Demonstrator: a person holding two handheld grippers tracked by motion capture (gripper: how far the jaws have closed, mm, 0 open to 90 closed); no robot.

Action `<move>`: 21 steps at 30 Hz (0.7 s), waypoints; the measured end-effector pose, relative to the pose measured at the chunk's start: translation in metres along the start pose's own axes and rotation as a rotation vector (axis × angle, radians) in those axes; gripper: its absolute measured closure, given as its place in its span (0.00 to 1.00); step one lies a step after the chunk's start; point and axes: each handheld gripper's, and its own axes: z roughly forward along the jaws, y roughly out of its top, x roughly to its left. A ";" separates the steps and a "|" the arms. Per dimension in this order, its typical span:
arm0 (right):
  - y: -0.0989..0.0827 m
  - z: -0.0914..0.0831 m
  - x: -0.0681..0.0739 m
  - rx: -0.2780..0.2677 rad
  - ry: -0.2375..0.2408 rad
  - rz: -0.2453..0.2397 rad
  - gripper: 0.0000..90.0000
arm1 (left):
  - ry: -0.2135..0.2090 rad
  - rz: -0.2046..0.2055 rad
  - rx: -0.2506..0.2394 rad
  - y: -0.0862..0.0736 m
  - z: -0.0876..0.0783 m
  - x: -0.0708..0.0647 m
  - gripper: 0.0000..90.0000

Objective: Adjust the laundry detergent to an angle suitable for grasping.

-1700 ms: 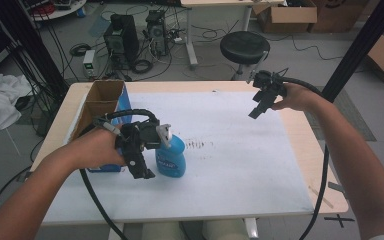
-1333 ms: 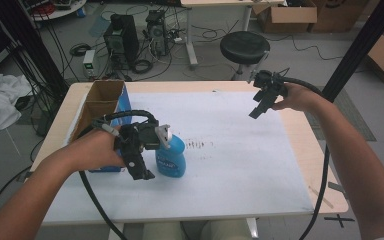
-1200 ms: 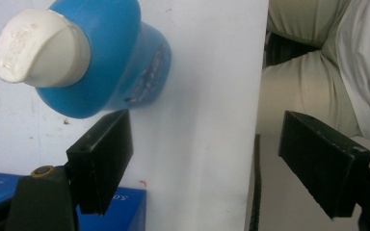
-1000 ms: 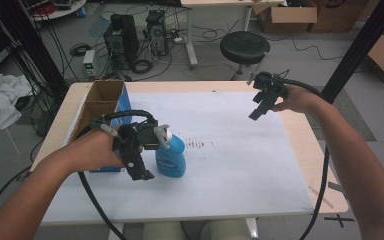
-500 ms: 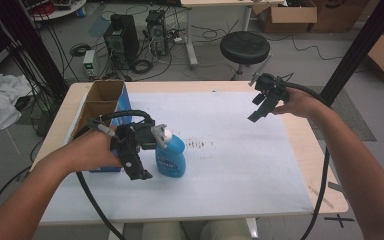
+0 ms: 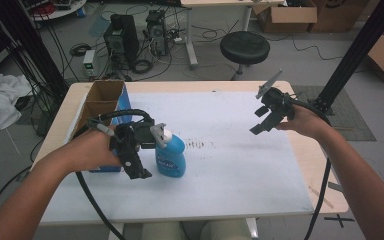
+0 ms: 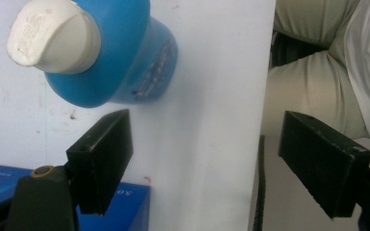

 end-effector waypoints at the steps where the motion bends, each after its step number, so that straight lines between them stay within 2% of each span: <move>1: -0.002 0.000 0.002 -0.007 -0.003 -0.003 0.19 | 0.001 -0.002 0.002 0.000 0.000 0.000 0.23; 10: -0.011 0.004 0.023 -0.049 -0.033 -0.018 0.18 | 0.000 -0.008 -0.002 -0.003 0.003 0.001 0.23; 12: -0.012 0.005 0.030 -0.072 -0.040 -0.026 0.18 | -0.001 -0.013 -0.004 -0.003 0.004 0.001 0.23; 13: -0.013 0.007 0.039 -0.092 -0.044 -0.033 0.18 | -0.002 -0.009 0.000 -0.004 0.004 0.002 0.23; 15: -0.014 0.008 0.042 -0.103 -0.043 -0.035 0.18 | -0.003 -0.008 -0.001 -0.004 0.005 0.002 0.23; 21: -0.019 0.019 0.065 -0.166 -0.043 -0.042 0.18 | -0.001 -0.009 -0.002 -0.004 0.005 0.003 0.23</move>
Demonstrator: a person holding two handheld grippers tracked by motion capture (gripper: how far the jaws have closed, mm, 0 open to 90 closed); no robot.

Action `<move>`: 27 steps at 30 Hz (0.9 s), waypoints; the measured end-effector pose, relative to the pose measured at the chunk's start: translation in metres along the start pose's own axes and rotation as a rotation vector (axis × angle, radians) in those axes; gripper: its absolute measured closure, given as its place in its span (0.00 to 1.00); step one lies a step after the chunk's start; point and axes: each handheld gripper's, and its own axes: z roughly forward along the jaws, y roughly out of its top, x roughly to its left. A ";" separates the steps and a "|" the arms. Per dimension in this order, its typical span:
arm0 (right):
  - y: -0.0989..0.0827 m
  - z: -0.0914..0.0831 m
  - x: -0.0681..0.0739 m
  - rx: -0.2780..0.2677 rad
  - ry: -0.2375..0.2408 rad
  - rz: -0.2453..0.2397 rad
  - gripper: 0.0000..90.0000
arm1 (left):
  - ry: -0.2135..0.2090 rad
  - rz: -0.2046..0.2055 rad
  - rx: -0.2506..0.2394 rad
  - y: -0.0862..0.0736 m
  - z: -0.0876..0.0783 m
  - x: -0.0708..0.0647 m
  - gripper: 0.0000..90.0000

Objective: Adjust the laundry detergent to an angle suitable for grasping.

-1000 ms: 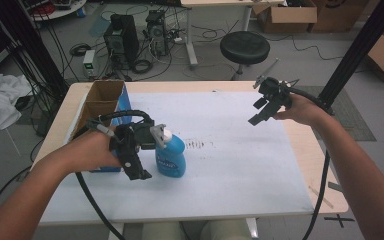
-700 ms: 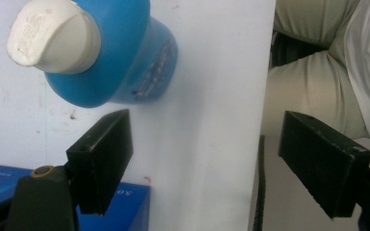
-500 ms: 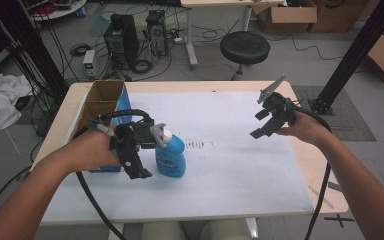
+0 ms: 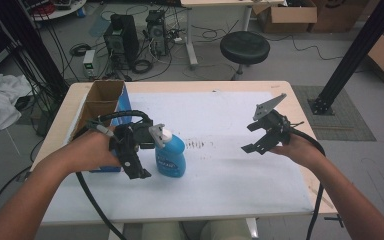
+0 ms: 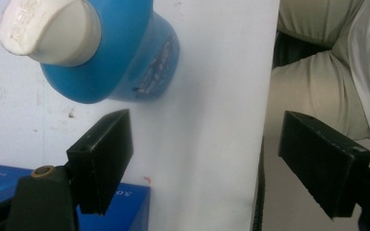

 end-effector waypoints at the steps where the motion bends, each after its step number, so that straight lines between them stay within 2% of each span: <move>1: -0.001 0.001 0.003 -0.014 0.000 0.007 0.18 | 0.001 0.000 -0.001 0.000 0.000 0.000 0.23; 8: -0.010 0.010 0.025 -0.157 -0.020 0.035 0.18 | 0.001 0.001 0.001 -0.001 0.001 0.000 0.23; 20: -0.022 0.027 0.048 -0.241 -0.043 0.045 0.17 | 0.001 0.001 0.001 -0.001 0.005 0.001 0.23; 27: -0.022 0.039 0.059 -0.282 -0.034 0.047 0.17 | 0.000 -0.004 -0.001 -0.001 0.007 0.001 0.23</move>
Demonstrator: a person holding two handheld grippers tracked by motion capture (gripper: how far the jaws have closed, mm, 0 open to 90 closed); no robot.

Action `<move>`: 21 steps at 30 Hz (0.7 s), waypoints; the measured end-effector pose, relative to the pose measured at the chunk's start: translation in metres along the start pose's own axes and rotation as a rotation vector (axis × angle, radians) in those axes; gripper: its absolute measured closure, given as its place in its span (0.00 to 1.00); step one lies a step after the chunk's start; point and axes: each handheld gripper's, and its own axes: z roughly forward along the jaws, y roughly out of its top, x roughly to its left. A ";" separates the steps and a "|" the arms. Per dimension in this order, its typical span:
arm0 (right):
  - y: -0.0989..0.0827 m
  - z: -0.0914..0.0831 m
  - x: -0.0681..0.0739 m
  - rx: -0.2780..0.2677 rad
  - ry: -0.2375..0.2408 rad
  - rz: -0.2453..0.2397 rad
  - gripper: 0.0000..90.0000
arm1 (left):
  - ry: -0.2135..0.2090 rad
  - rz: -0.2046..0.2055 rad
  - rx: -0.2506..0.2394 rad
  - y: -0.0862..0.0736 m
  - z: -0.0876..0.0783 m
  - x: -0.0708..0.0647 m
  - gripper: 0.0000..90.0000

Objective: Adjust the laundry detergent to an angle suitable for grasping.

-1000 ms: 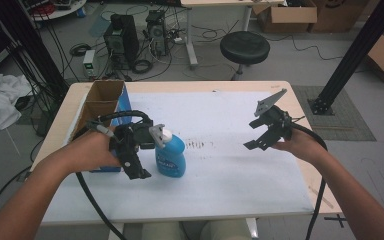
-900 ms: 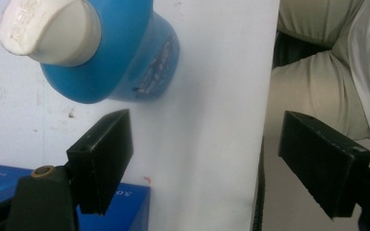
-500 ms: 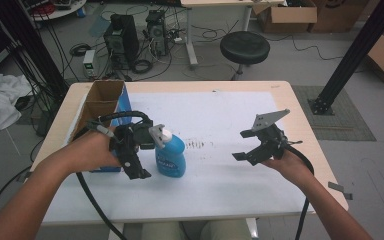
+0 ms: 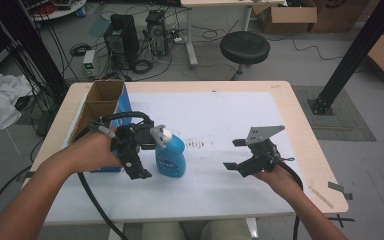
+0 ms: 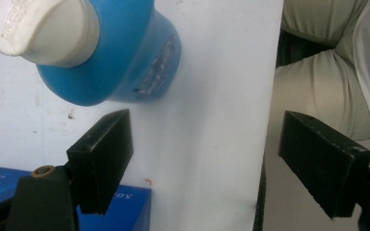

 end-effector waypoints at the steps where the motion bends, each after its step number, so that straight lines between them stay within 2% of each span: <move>1: 0.000 0.002 0.002 -0.007 -0.002 -0.001 0.17 | 0.000 0.005 0.005 0.000 0.000 0.001 0.23; 4: 0.000 0.008 0.009 -0.056 0.001 0.009 0.17 | -0.001 0.004 0.007 -0.001 0.001 0.001 0.23; 13: 0.001 0.026 0.018 -0.096 0.010 0.012 0.17 | 0.002 -0.001 0.003 -0.004 0.001 0.002 0.23; 21: 0.014 0.041 0.024 -0.118 0.032 -0.001 0.17 | 0.002 -0.006 0.000 -0.005 0.001 0.002 0.23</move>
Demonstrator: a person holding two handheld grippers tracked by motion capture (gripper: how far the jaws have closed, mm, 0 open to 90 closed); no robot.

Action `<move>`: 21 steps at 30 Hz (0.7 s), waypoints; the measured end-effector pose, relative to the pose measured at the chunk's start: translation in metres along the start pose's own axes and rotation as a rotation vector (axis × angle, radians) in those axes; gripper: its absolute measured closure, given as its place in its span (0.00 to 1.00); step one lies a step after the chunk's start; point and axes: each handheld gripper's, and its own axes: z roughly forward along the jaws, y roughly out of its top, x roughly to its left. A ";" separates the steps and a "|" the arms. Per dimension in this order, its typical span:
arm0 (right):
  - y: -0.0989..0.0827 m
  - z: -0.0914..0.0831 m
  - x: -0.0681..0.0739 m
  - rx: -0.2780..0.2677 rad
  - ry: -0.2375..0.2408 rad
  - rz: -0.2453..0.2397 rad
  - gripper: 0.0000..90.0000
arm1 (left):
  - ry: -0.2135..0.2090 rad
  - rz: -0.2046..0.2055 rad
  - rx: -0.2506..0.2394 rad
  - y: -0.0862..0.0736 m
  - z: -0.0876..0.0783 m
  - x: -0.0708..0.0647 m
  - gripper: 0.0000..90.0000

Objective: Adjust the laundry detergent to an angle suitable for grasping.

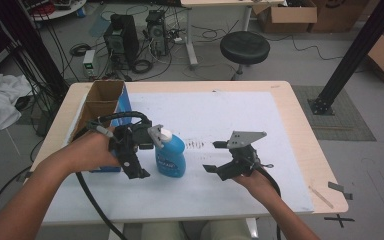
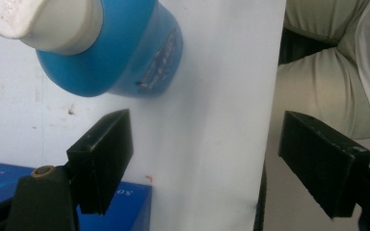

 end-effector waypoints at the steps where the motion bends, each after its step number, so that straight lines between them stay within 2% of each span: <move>1: 0.001 0.001 0.000 -0.003 0.000 -0.002 0.17 | 0.000 -0.001 0.000 0.000 0.000 0.000 0.23; 21: 0.014 0.047 0.008 -0.092 0.023 0.016 0.17 | 0.000 -0.002 0.007 -0.003 0.000 0.002 0.23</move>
